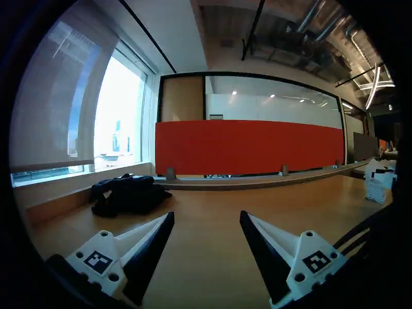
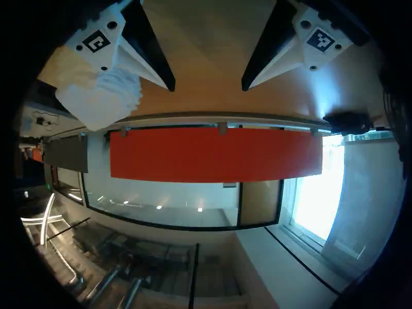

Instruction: Fold towel

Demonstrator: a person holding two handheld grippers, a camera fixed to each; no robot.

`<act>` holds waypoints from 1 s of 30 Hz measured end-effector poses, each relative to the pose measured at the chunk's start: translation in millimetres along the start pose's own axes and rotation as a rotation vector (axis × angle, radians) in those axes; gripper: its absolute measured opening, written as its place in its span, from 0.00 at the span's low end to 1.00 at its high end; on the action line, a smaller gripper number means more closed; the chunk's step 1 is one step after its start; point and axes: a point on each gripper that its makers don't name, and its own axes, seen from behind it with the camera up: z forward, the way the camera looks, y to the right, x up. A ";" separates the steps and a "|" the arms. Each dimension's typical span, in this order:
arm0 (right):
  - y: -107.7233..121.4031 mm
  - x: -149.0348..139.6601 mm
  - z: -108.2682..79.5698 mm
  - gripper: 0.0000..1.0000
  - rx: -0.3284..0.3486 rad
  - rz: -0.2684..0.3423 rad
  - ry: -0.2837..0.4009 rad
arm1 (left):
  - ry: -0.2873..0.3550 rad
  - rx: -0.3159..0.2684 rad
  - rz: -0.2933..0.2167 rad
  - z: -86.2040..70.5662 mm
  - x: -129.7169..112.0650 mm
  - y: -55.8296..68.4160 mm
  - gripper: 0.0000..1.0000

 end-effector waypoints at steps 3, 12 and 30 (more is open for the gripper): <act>-0.2 0.1 0.3 1.00 0.000 0.000 0.000 | 0.000 0.000 0.000 0.2 0.1 -0.1 0.94; -0.6 0.3 0.8 1.00 0.000 0.000 0.000 | 0.000 0.000 0.000 0.6 -0.1 0.0 0.94; -0.3 -0.2 0.6 1.00 0.000 0.000 0.000 | -0.002 0.000 0.000 0.1 4.7 -1.3 0.94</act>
